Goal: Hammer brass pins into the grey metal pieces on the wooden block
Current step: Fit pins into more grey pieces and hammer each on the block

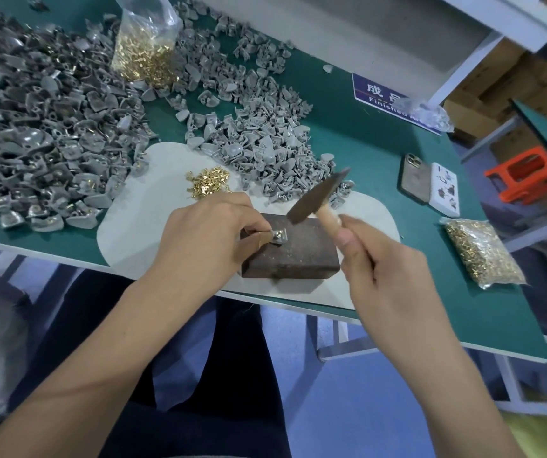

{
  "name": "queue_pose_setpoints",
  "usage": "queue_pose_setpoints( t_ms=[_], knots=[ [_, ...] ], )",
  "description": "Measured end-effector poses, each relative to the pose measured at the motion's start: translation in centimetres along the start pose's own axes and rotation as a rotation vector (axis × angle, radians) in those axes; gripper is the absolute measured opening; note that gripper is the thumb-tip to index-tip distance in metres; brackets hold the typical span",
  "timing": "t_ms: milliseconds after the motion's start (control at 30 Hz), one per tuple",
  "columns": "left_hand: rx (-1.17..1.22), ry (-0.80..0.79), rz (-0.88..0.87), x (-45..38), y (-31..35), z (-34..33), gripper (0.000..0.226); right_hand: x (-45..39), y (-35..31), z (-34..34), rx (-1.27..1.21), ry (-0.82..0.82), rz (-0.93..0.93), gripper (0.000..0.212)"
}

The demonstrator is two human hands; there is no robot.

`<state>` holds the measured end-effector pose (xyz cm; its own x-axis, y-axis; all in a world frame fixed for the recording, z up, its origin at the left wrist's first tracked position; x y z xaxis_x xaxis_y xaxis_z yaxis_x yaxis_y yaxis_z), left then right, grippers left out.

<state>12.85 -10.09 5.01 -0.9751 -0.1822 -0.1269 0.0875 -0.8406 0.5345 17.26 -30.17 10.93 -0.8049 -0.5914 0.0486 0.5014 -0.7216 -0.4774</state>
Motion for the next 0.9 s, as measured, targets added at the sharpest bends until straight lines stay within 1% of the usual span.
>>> queue_pose_setpoints(
  t_ms=[67, 100, 167, 200, 233, 367, 400, 467, 500, 533, 633, 667, 700, 767, 800, 833, 900],
  knots=[
    [-0.003, 0.009, -0.009, 0.0, 0.0, 0.0, 0.004, 0.2, -0.2, 0.3, -0.066, 0.081, 0.030, 0.026],
    [-0.005, 0.013, -0.011, 0.0, 0.0, 0.0, 0.005, 0.2, -0.2, -0.2, -0.081, 0.062, 0.027, 0.029],
    [0.000, 0.008, -0.008, 0.0, 0.0, -0.1, 0.007, 0.2, 0.1, -1.4, -0.063, -0.063, -0.004, 0.031],
    [0.003, 0.005, -0.004, 0.1, -0.1, -0.1, 0.008, 0.2, 0.3, -1.5, -0.045, -0.101, -0.010, 0.029],
    [0.006, 0.005, -0.001, 0.1, -0.1, -0.1, 0.008, 0.2, 0.4, -1.1, -0.036, -0.099, -0.002, 0.026],
    [-0.004, 0.021, 0.004, 0.0, -0.1, -0.2, 0.004, 0.6, 0.0, 0.2, -0.110, 0.128, 0.064, 0.026],
    [-0.002, 0.023, 0.005, 0.0, -0.2, -0.2, 0.005, 0.7, 0.0, -0.3, -0.121, 0.113, 0.059, 0.026],
    [0.007, 0.021, -0.004, 0.1, -0.2, -0.2, 0.007, 0.7, 0.6, -1.6, -0.094, -0.024, 0.009, 0.031],
    [0.010, 0.021, -0.008, 0.2, -0.2, -0.2, 0.009, 0.8, 0.9, -1.8, -0.076, -0.061, 0.001, 0.032],
    [0.012, 0.023, -0.008, 0.2, -0.2, -0.2, 0.009, 0.8, 1.0, -1.5, -0.068, -0.051, 0.007, 0.030],
    [0.021, 0.036, 0.005, 0.0, -0.2, -0.2, 0.007, 0.7, 0.5, -0.4, -0.128, 0.105, 0.060, 0.024],
    [0.024, 0.038, 0.005, 0.0, -0.3, -0.2, 0.007, 0.7, 0.3, -0.6, -0.136, 0.115, 0.074, 0.025],
    [0.022, 0.036, 0.000, 0.0, -0.3, -0.3, 0.007, 0.6, 0.3, -1.0, -0.129, 0.071, 0.075, 0.026],
    [0.015, 0.030, -0.009, 0.1, -0.4, -0.3, 0.011, 0.4, 0.6, -1.7, -0.104, -0.068, 0.051, 0.026],
    [0.016, 0.026, -0.009, 0.1, -0.4, -0.3, 0.012, 0.3, 0.8, -1.5, -0.089, -0.085, 0.046, 0.028],
    [0.020, 0.025, -0.005, 0.1, -0.4, -0.3, 0.012, 0.2, 1.1, -1.0, -0.082, -0.064, 0.039, 0.029],
    [0.027, 0.026, -0.002, 0.1, -0.5, -0.3, 0.011, 0.0, 2.5, 0.0, -0.134, 0.056, -0.017, 0.022]
  ],
)
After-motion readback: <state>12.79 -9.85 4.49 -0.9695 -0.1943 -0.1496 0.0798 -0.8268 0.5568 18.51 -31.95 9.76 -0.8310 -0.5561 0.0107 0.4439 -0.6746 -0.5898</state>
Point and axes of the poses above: each hand's wrist, its own x-axis away from the middle knuckle, its own z-axis out of the back of the hand, y = z × x, the point moved 4 cm from there along -x, towards the middle knuckle, and after that the axes turned 13 degrees about -y, right-handed, at the moved point
